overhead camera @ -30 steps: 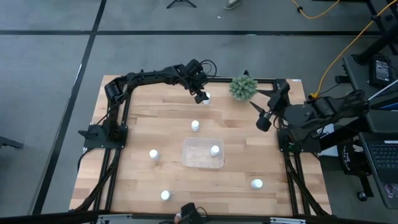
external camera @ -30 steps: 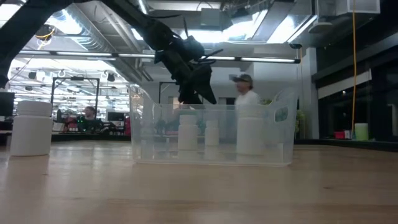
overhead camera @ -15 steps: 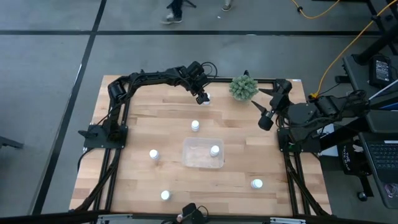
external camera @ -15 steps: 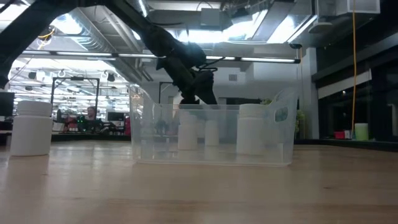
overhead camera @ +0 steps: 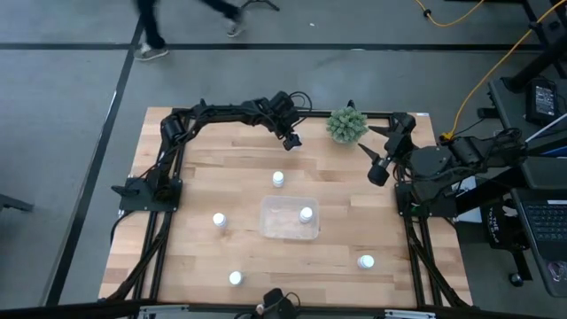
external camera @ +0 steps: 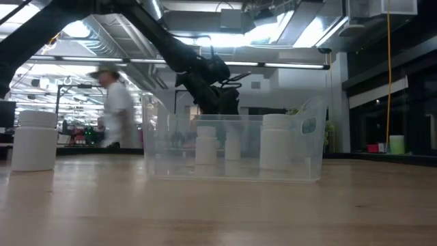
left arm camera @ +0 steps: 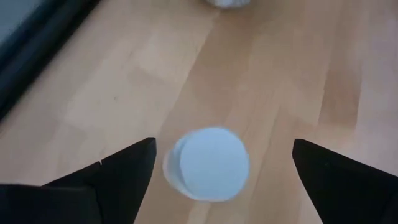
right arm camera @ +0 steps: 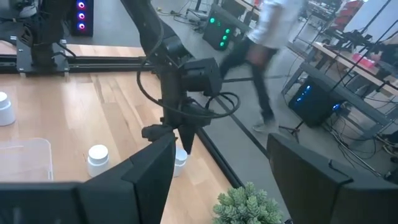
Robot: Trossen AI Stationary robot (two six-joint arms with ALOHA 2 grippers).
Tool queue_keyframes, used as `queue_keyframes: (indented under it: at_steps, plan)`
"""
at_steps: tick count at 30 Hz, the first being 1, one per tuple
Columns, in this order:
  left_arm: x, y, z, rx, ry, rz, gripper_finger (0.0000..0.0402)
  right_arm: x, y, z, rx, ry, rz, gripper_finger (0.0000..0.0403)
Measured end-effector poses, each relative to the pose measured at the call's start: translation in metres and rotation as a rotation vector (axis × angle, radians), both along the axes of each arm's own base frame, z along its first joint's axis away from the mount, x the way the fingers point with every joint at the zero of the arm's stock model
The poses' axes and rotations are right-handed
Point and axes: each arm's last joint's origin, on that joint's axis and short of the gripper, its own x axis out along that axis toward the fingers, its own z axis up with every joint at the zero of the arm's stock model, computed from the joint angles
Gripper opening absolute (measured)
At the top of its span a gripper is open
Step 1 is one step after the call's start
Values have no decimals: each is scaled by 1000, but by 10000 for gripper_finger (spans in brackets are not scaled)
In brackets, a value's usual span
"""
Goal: Pick and place pill bottles into a basket
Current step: Put the white pill bottle into the transparent bin
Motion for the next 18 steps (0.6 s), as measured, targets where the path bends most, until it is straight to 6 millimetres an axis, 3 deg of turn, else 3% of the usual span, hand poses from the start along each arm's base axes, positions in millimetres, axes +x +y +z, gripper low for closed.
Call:
queue_keyframes:
  at_steps: [9,18]
  plan:
    - [2,1,-7,-16,-4,16,351,1,1,0,10,0,21,254]
    - [1,1,-7,-29,8,32,274,1,1,0,10,-1,22,254]
